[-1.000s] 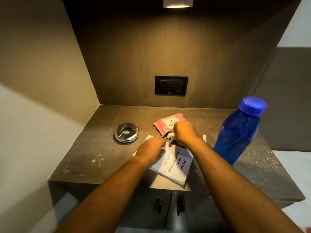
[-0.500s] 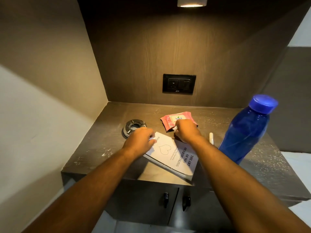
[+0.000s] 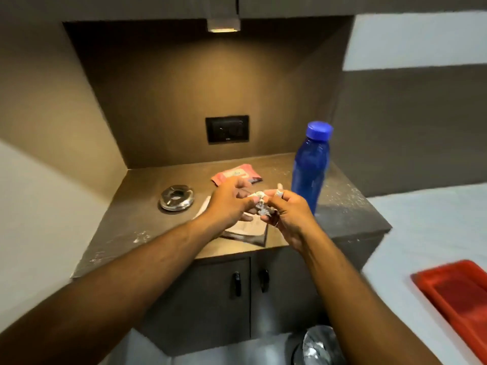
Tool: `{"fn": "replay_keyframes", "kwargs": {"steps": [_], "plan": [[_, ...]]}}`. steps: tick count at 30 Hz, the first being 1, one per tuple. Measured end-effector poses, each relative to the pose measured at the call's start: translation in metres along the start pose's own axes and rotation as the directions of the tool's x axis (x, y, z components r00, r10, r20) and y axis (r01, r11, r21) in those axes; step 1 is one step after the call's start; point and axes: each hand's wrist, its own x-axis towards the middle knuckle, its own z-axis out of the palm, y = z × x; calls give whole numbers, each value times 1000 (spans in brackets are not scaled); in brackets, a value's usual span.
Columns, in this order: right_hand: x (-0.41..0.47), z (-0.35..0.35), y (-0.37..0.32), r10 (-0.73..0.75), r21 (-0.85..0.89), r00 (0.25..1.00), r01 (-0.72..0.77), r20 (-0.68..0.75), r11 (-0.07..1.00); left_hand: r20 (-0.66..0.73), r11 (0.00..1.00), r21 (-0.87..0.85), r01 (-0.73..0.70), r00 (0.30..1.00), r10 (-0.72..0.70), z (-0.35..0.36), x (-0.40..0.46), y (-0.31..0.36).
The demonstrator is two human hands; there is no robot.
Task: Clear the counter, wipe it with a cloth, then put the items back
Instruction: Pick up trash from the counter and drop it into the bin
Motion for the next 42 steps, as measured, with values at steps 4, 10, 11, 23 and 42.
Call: {"fn": "replay_keyframes", "kwargs": {"steps": [4,10,11,23,42], "plan": [[-53,-56,30,56,111,995,-47,-81,993,344,990,64,128,928,-142,42,-21,-12],[-102,-155,105,187,161,926,-140,-328,977,448,976,169,137,872,-200,138,-57,-64],[-105,-175,121,215,151,907,-170,-362,974,447,969,197,146,866,-222,153,-58,-77],[-59,-362,400,569,66,665,-621,-484,781,468,700,690,183,625,-625,350,-35,-354],[-14,-414,521,605,-288,662,-744,-443,603,388,669,687,284,635,-668,419,1,-525]]}}
